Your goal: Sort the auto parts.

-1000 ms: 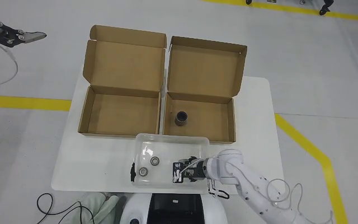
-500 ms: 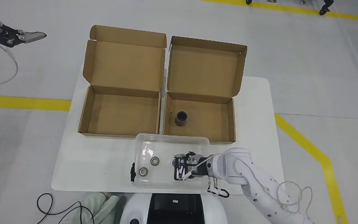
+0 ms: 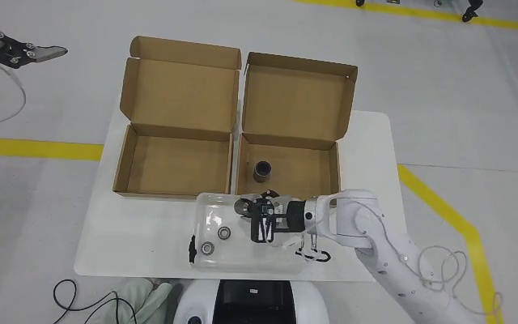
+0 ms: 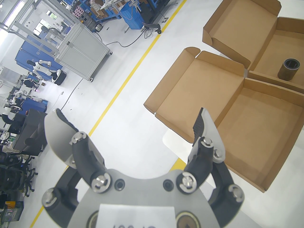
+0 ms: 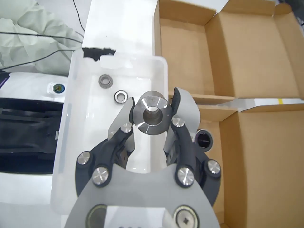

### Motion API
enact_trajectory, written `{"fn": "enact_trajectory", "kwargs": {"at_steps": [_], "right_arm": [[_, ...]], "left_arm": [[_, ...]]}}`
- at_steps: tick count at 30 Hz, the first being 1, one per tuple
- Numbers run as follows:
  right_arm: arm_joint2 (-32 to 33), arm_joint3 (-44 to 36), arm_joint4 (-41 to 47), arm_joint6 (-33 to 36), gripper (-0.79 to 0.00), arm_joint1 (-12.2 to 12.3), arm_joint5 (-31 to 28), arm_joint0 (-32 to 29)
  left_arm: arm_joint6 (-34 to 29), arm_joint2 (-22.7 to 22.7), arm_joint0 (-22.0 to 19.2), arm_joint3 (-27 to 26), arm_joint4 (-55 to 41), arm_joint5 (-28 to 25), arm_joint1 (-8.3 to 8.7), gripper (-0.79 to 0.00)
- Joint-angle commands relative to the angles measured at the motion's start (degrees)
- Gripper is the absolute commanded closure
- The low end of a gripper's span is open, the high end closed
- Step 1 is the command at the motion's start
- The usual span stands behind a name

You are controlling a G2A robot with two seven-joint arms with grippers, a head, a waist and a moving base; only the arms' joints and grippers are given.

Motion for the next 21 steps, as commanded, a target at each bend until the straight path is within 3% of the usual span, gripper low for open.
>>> {"fn": "enact_trajectory", "kwargs": {"at_steps": [1, 12, 21], "right_arm": [[1.07, 0.17, 1.05, -0.78, 0.0, -0.04, 0.35, 1.57], [5.06, -1.7, 8.48, -1.03, 0.0, -0.43, 2.79, 9.91], [6.39, -1.16, 11.76, -8.96, 0.0, -1.3, 6.75, 14.64]], "left_arm": [[0.0, 0.0, 0.0, 0.0, 0.0, 0.0, 0.0, -0.785], [0.0, 0.0, 0.0, 0.0, 0.0, 0.0, 0.0, -0.785], [0.0, 0.0, 0.0, 0.0, 0.0, 0.0, 0.0, -0.785]]}}
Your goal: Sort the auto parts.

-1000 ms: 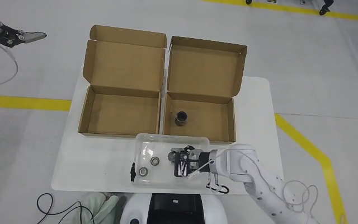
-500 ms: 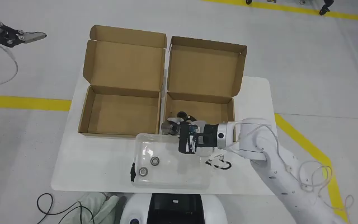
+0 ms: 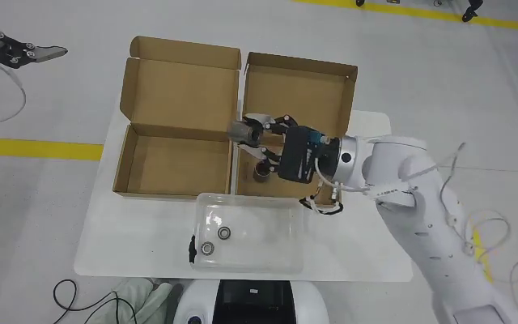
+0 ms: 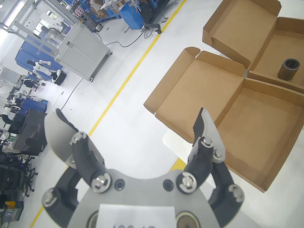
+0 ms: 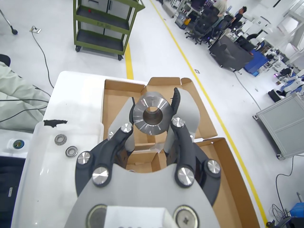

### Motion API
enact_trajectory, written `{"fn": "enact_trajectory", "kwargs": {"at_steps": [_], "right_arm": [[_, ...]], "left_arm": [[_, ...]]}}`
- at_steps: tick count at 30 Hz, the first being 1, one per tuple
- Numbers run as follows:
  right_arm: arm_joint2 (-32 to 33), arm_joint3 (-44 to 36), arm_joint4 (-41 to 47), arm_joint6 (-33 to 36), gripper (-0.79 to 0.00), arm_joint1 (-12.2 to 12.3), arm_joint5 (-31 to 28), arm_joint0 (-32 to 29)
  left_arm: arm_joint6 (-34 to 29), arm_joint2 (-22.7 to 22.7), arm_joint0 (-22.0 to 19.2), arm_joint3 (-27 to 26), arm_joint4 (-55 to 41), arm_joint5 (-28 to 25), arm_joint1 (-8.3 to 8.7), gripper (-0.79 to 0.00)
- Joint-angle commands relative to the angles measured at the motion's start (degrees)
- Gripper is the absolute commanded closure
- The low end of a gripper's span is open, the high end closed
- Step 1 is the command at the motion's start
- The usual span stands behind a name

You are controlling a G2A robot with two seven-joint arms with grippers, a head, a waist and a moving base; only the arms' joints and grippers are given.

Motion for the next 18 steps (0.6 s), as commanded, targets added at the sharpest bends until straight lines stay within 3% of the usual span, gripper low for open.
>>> {"fn": "enact_trajectory", "kwargs": {"at_steps": [1, 9, 18], "right_arm": [[0.08, 0.27, 0.23, -2.06, 0.0, -0.19, 0.78, 0.67], [-0.55, 0.79, -0.67, -8.07, 0.0, -0.98, 2.35, 3.13], [-1.1, -1.25, -1.45, -7.59, 0.0, -1.53, 3.7, 5.72]], "left_arm": [[0.0, 0.0, 0.0, 0.0, 0.0, 0.0, 0.0, -0.785], [0.0, 0.0, 0.0, 0.0, 0.0, 0.0, 0.0, -0.785], [0.0, 0.0, 0.0, 0.0, 0.0, 0.0, 0.0, -0.785]]}}
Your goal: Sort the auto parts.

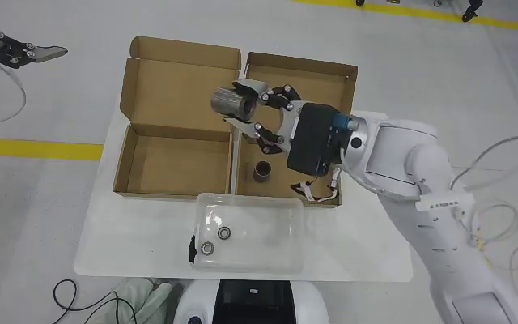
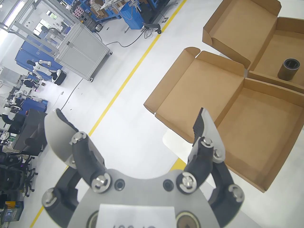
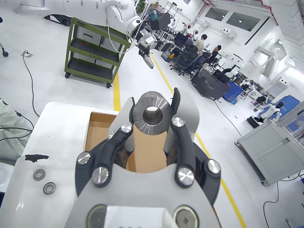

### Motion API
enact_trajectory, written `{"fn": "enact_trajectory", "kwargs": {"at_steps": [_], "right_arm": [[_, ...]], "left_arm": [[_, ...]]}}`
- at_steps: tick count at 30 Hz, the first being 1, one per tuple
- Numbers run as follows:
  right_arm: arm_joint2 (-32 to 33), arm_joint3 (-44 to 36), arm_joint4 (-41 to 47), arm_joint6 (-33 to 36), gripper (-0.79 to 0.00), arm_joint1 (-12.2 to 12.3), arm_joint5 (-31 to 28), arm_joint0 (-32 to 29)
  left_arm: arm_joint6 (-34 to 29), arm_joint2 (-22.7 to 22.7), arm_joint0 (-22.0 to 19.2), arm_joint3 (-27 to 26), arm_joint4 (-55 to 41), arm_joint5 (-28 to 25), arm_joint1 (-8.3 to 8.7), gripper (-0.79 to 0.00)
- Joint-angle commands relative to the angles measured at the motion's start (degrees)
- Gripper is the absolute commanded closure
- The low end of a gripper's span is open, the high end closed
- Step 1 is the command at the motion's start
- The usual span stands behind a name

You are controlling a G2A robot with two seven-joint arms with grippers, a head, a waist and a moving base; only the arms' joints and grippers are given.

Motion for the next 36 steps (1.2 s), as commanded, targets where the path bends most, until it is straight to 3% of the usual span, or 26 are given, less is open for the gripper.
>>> {"fn": "enact_trajectory", "kwargs": {"at_steps": [1, 14, 20, 28, 36], "right_arm": [[-0.05, -0.24, -0.05, -0.14, 0.0, -0.05, -0.02, 0.01], [0.17, 0.71, -2.56, -1.85, 0.0, 0.14, -1.76, -3.79], [0.58, 2.19, -3.76, 0.29, 0.0, 0.63, -2.48, -7.57], [0.98, 6.96, -5.8, -1.84, 0.0, 1.23, -4.93, -12.63], [1.73, 10.47, -7.96, -0.43, 0.0, 1.56, -2.7, -15.29]], "left_arm": [[0.0, 0.0, 0.0, 0.0, 0.0, 0.0, 0.0, -0.785], [0.0, 0.0, 0.0, 0.0, 0.0, 0.0, 0.0, -0.785], [0.0, 0.0, 0.0, 0.0, 0.0, 0.0, 0.0, -0.785], [0.0, 0.0, 0.0, 0.0, 0.0, 0.0, 0.0, -0.785], [0.0, 0.0, 0.0, 0.0, 0.0, 0.0, 0.0, -0.785]]}}
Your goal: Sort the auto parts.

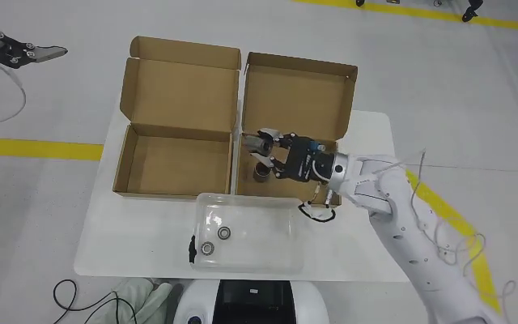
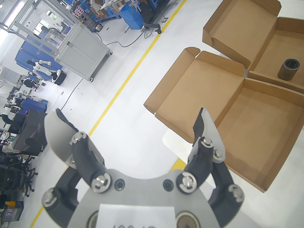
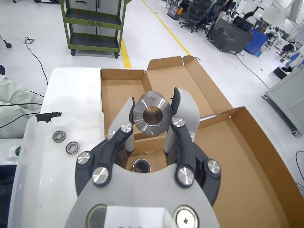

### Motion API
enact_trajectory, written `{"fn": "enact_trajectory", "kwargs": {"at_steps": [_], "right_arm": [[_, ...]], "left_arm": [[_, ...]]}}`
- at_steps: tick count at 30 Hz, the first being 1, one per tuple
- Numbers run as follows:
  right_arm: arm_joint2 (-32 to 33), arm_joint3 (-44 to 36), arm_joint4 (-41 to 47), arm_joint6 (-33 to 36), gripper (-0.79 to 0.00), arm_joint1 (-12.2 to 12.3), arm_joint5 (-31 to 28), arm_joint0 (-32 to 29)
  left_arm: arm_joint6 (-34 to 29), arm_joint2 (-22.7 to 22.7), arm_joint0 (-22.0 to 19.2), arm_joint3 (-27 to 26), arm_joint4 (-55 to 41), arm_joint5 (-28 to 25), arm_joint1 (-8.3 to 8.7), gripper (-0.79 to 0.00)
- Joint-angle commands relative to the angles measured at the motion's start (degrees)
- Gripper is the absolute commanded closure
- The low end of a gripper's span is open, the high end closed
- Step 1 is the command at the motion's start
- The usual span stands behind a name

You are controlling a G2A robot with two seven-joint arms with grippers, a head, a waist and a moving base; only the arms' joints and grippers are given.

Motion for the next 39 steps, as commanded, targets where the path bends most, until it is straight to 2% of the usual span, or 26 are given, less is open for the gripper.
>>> {"fn": "enact_trajectory", "kwargs": {"at_steps": [1, 7, 19, 27, 39], "right_arm": [[0.12, 0.92, 0.08, 0.75, 0.0, 0.04, 0.79, -0.56], [-0.18, 5.6, 0.46, 0.28, 0.0, -0.07, 1.2, -0.53], [-0.76, 9.61, 0.98, 11.9, 0.0, -0.06, 5.23, -0.64], [-2.21, 15.28, 4.18, 17.88, 0.0, -0.49, 6.99, 0.52], [-6.83, 22.04, 6.85, 25.96, 0.0, -1.93, 9.3, 4.92]], "left_arm": [[0.0, 0.0, 0.0, 0.0, 0.0, 0.0, 0.0, -0.785], [0.0, 0.0, 0.0, 0.0, 0.0, 0.0, 0.0, -0.785], [0.0, 0.0, 0.0, 0.0, 0.0, 0.0, 0.0, -0.785], [0.0, 0.0, 0.0, 0.0, 0.0, 0.0, 0.0, -0.785], [0.0, 0.0, 0.0, 0.0, 0.0, 0.0, 0.0, -0.785]]}}
